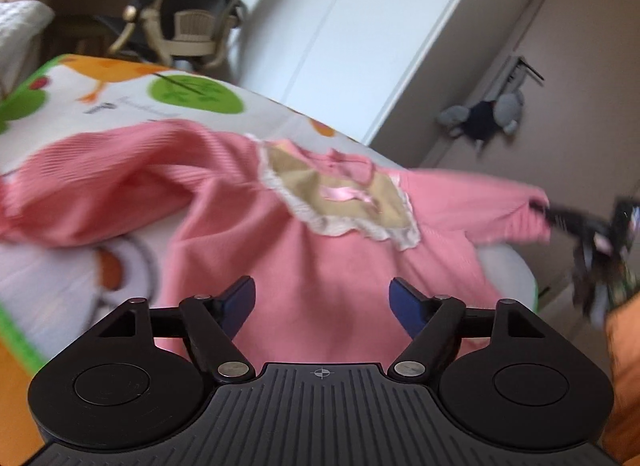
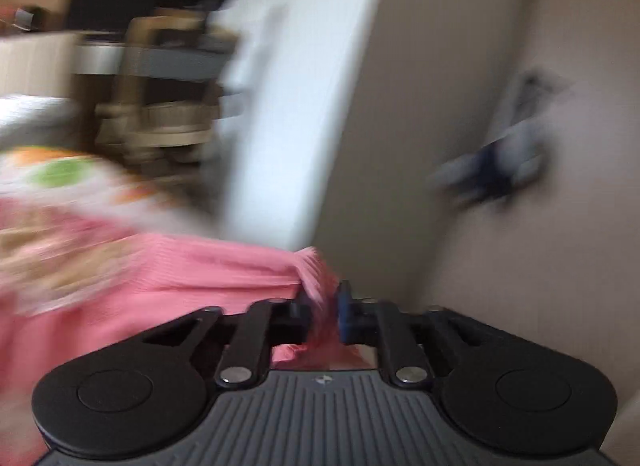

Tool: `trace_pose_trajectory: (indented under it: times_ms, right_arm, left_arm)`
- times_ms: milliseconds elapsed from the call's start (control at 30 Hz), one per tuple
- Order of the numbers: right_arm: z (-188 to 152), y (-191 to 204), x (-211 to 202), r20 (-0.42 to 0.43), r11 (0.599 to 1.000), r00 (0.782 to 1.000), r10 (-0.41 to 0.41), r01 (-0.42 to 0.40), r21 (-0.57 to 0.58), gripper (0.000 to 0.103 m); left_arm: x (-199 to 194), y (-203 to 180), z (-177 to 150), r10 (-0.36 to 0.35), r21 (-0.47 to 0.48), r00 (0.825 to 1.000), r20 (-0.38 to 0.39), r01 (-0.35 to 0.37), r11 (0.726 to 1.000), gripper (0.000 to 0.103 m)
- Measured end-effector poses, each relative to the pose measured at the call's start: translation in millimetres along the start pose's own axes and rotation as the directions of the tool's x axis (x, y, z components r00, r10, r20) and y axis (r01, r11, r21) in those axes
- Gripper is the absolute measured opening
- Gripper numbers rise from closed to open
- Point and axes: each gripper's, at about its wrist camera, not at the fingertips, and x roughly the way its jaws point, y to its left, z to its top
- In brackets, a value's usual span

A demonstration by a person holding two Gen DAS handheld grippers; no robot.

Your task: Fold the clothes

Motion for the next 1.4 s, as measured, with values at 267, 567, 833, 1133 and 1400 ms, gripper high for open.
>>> trace_pose_trajectory:
  times_ms: [267, 567, 833, 1133, 1400]
  right_arm:
    - [-20.5, -71.2, 44.3, -0.084, 0.909, 0.995, 0.061, -0.021, 0.416, 0.058]
    - [-60.6, -79.4, 96.5, -0.035, 0.690, 0.971, 0.235, -0.142, 0.710, 0.064]
    - [35.6, -38.1, 61.1, 0.176, 0.701, 0.913, 0.369, -0.398, 0.591, 0.012]
    - [159.4, 130.0, -1.4, 0.205, 0.786, 0.806, 0.555, -0.589, 0.187, 0.012]
    - [147.3, 219.3, 27.3, 0.117, 0.603, 0.649, 0.751, -0.748, 0.279, 0.041]
  left_arm:
    - [41.7, 4.2, -4.0, -0.045, -0.043, 0.998, -0.053, 0.043, 0.998, 0.093]
    - [44.9, 14.1, -10.7, -0.065, -0.084, 0.997, -0.039, 0.062, 0.995, 0.094]
    - [40.3, 17.0, -12.4, -0.091, -0.091, 0.995, -0.027, 0.088, 0.992, 0.097]
    - [38.6, 16.4, -19.2, -0.109, -0.101, 0.994, 0.008, 0.109, 0.989, 0.100]
    - [34.9, 22.5, -20.1, -0.133, -0.138, 0.991, 0.013, 0.134, 0.981, 0.100]
